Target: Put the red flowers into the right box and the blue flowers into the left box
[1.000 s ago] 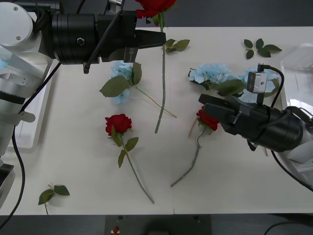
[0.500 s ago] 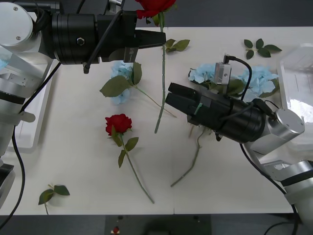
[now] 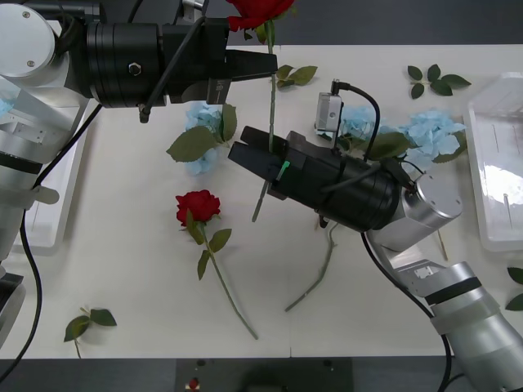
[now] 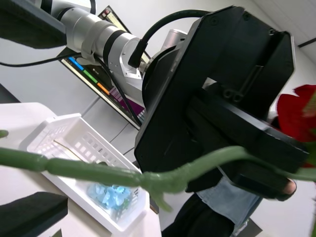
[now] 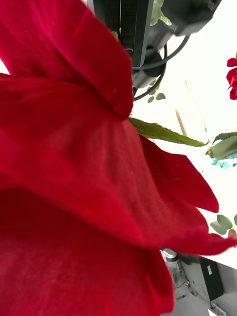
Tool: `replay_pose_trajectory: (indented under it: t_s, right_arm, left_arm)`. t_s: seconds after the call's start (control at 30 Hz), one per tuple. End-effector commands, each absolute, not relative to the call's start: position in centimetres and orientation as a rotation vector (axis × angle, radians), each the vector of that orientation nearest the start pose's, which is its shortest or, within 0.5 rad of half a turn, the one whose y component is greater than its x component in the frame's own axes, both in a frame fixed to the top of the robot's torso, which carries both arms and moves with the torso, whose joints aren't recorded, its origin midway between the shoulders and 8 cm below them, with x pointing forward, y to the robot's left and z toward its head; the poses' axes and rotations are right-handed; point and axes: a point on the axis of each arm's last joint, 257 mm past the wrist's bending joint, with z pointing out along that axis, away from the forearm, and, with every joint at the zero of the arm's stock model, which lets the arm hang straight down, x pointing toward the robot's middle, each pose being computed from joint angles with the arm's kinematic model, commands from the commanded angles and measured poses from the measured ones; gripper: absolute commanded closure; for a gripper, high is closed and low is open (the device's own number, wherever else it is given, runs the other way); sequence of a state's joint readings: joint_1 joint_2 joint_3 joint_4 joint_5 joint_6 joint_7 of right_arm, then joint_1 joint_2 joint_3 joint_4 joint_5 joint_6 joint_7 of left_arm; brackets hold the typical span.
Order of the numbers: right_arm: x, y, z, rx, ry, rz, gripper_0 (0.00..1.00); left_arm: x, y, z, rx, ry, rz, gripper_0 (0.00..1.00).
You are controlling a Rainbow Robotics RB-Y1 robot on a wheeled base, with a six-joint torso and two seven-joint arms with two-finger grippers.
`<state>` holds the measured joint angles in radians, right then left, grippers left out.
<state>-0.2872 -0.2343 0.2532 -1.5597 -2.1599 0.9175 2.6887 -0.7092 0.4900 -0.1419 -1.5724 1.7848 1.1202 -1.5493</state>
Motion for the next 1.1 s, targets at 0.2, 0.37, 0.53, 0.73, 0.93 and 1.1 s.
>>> replay_pose_trajectory:
  t_s: [0.2, 0.37, 0.53, 0.73, 0.93, 1.1]
  right_arm:
    - [41.96, 6.24, -5.28, -0.584, 1.237, 1.484, 0.71]
    - [42.13, 6.2, -5.16, -0.568, 1.239, 1.492, 1.0]
    - [42.3, 6.18, -5.12, -0.558, 1.242, 1.492, 1.0]
    - [42.38, 6.12, -5.21, -0.555, 1.246, 1.491, 1.0]
    - [42.54, 5.86, -5.06, -0.551, 1.243, 1.487, 1.0]
    - [42.67, 5.63, -5.08, -0.55, 1.245, 1.483, 1.0]
  left_arm:
    - [45.98, -2.13, 3.66, 0.529, 1.868, -1.628, 1.0]
    - [45.98, -2.13, 3.66, 0.529, 1.868, -1.628, 1.0]
    - [45.98, -2.13, 3.66, 0.529, 1.868, -1.628, 1.0]
    - [45.98, -2.13, 3.66, 0.529, 1.868, -1.628, 0.99]
    - [45.98, -2.13, 3.66, 0.529, 1.868, -1.628, 0.0]
    - [45.98, -2.13, 3.66, 0.529, 1.868, -1.628, 0.0]
